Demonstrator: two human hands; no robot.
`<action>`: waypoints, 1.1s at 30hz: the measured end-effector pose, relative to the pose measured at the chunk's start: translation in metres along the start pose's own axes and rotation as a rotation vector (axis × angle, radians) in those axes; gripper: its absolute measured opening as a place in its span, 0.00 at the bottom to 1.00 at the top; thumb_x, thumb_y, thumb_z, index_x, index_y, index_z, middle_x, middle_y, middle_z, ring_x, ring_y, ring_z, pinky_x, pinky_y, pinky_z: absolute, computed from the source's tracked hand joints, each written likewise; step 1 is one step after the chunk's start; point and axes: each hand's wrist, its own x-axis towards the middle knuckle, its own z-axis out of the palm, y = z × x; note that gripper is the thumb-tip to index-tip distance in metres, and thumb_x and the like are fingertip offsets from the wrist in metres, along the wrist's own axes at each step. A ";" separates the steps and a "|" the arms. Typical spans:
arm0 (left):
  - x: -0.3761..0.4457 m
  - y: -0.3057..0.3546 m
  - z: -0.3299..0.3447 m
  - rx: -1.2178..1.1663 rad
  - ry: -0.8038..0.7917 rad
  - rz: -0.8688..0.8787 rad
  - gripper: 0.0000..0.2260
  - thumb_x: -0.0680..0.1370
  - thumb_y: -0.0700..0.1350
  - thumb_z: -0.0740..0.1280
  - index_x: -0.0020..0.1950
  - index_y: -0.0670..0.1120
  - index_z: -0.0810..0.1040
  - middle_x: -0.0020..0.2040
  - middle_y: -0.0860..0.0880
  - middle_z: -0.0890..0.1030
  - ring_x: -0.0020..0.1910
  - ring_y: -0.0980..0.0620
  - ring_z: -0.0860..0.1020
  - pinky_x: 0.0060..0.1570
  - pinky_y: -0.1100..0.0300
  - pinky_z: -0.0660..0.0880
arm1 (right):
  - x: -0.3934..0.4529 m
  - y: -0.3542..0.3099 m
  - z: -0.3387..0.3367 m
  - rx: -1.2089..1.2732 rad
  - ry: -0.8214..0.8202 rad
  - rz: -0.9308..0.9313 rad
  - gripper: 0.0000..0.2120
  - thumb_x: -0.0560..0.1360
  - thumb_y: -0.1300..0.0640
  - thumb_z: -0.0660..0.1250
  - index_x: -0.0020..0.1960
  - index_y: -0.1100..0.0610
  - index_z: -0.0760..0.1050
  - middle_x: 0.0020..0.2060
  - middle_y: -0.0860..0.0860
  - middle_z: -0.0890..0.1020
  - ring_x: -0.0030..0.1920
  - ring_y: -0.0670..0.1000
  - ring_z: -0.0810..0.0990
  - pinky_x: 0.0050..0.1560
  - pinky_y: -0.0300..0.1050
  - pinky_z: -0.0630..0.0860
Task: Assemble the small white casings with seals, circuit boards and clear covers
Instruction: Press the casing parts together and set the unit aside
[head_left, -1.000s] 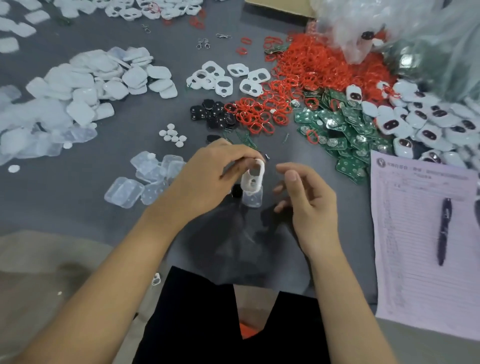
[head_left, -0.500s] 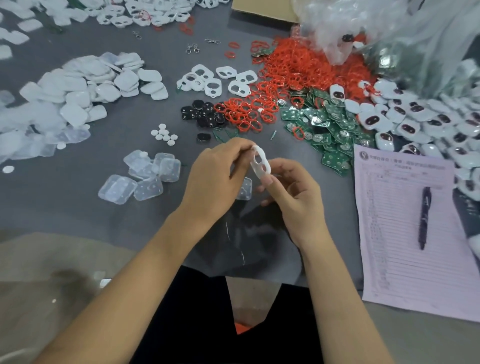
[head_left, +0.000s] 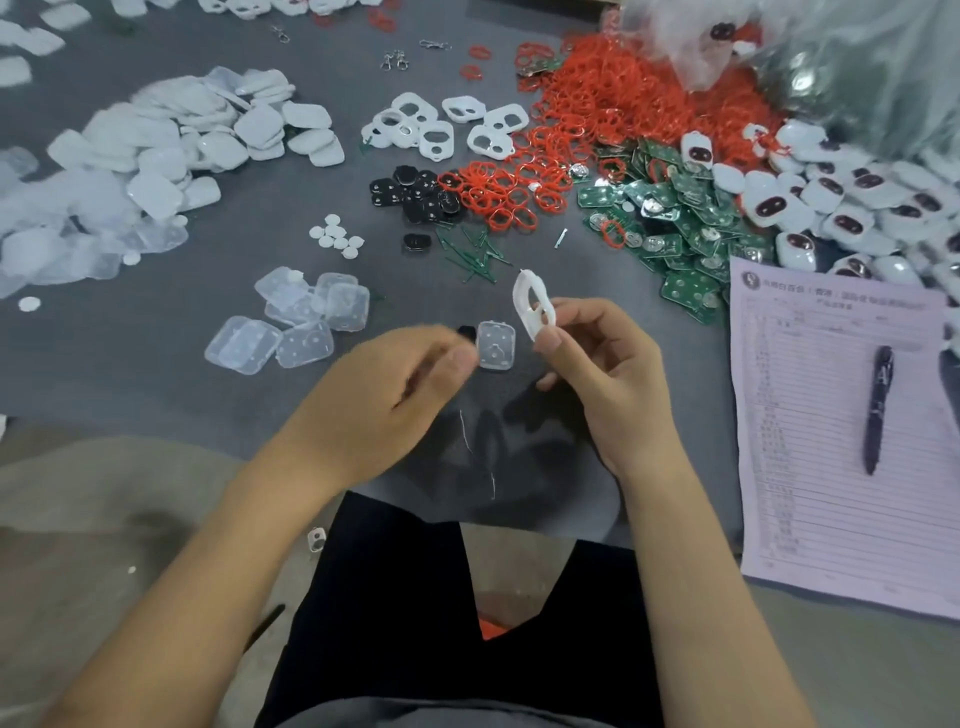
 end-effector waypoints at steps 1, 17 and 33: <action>-0.009 -0.003 0.002 0.046 -0.049 -0.015 0.19 0.80 0.66 0.59 0.56 0.55 0.83 0.45 0.59 0.81 0.49 0.57 0.78 0.51 0.65 0.72 | 0.000 0.000 0.000 0.005 0.012 0.000 0.03 0.75 0.53 0.74 0.48 0.47 0.82 0.49 0.45 0.85 0.46 0.46 0.82 0.36 0.40 0.80; -0.041 0.012 0.017 0.030 -0.114 0.122 0.11 0.77 0.61 0.69 0.52 0.58 0.85 0.46 0.61 0.82 0.48 0.57 0.77 0.47 0.55 0.77 | -0.005 0.009 0.000 -0.656 0.340 -0.136 0.06 0.76 0.52 0.76 0.48 0.50 0.79 0.46 0.47 0.81 0.44 0.43 0.81 0.43 0.28 0.72; -0.038 0.019 0.027 -0.029 -0.161 0.100 0.05 0.78 0.52 0.71 0.53 0.59 0.84 0.46 0.61 0.83 0.45 0.55 0.82 0.43 0.58 0.78 | -0.011 0.009 0.009 -0.921 0.235 -0.187 0.07 0.73 0.60 0.76 0.46 0.59 0.78 0.51 0.53 0.77 0.53 0.57 0.77 0.54 0.38 0.68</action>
